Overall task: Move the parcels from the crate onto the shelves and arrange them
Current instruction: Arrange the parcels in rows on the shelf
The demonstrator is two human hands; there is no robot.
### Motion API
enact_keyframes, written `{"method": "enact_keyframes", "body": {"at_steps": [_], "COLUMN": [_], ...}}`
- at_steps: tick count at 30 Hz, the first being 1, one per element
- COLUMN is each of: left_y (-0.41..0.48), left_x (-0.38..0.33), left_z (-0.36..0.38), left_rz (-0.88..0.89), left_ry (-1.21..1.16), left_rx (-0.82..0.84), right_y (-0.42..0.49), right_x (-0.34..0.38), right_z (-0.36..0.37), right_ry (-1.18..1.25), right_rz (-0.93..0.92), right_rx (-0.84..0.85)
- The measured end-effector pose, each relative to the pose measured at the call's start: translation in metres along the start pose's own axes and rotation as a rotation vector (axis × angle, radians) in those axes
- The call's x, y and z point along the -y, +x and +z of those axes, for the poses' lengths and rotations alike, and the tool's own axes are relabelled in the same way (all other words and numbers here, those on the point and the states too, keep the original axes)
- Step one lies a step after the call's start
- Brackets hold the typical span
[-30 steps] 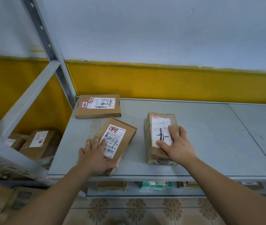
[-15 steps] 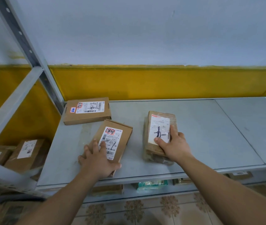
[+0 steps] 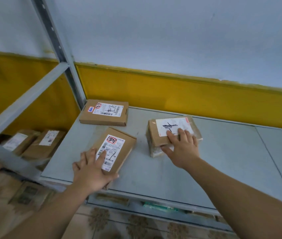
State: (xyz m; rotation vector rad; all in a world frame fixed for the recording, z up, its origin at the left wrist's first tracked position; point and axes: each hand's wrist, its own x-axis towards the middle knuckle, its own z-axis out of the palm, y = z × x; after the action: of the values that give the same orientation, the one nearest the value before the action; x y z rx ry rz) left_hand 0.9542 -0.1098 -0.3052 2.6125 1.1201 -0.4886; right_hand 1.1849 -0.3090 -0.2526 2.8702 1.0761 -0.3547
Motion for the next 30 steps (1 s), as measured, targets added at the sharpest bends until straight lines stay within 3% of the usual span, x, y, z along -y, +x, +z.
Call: {"method": "enact_keyframes", "body": {"at_steps": [5,13,30], "left_y": [0.005,0.011,0.011], "left_x": [-0.008,-0.009,-0.008], "left_z": [0.006,0.01,0.01], "left_rz": [-0.087,-0.13,-0.106], "left_ry": [-0.023,0.024,-0.023], "left_rx": [-0.055,-0.052,-0.057], "right_y": [0.034,0.092,0.153], "right_x": [0.026,0.045,0.076], "right_z": [-0.01,-0.005,-0.024], "right_ry": [-0.093,-0.038,-0.006], "right_rz": [-0.074,-0.101,-0.071], "right_rx": [-0.054,-0.032,0.002]}}
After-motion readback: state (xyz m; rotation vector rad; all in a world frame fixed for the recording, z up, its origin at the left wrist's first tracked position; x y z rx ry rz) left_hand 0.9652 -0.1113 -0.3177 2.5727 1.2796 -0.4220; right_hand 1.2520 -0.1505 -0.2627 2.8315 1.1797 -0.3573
